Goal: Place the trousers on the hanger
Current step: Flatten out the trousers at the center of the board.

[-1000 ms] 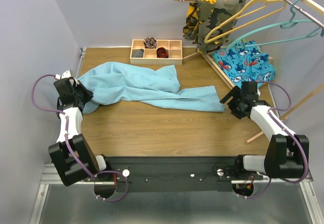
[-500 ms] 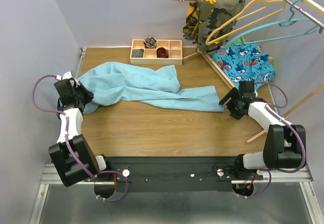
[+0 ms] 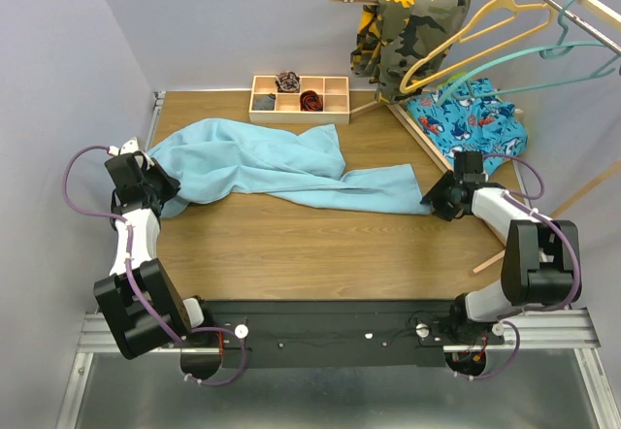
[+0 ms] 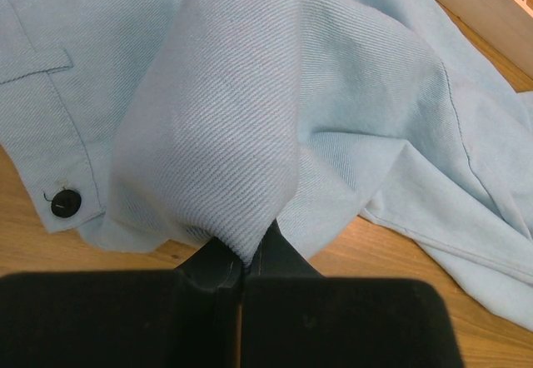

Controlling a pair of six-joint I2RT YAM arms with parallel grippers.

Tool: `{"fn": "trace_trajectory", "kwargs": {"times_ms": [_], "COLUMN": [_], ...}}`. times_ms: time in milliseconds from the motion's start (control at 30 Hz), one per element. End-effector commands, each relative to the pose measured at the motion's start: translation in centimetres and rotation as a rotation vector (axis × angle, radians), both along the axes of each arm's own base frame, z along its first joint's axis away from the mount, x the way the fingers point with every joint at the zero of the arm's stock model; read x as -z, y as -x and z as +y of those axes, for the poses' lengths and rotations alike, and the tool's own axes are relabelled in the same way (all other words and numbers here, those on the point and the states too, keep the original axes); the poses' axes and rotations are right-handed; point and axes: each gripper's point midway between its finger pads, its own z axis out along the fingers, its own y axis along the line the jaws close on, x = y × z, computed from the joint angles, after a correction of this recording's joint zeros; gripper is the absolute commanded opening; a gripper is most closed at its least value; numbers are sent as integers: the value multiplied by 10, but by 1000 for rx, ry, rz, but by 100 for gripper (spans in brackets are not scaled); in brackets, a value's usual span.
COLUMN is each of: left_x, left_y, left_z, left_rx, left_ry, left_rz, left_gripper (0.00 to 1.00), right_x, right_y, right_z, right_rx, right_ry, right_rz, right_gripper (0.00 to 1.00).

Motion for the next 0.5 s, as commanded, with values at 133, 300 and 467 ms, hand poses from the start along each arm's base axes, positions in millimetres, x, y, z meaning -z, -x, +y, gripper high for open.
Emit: {"fn": "trace_trajectory", "kwargs": {"times_ms": [133, 300, 467], "left_x": [6, 8, -2], "left_y": [1, -4, -16], "left_z": [0, -1, 0], "left_rx": [15, 30, 38], "left_ry": [-8, 10, 24], "left_rz": [16, 22, 4], "left_gripper": [0, 0, 0], "right_x": [-3, -10, -41], "right_y": [-22, -33, -58], "right_z": [-3, -7, -13], "right_rx": [-39, -54, -78], "right_ry": [23, 49, 91], "right_rz": [-35, -59, -146], "right_gripper": [35, 1, 1]}}
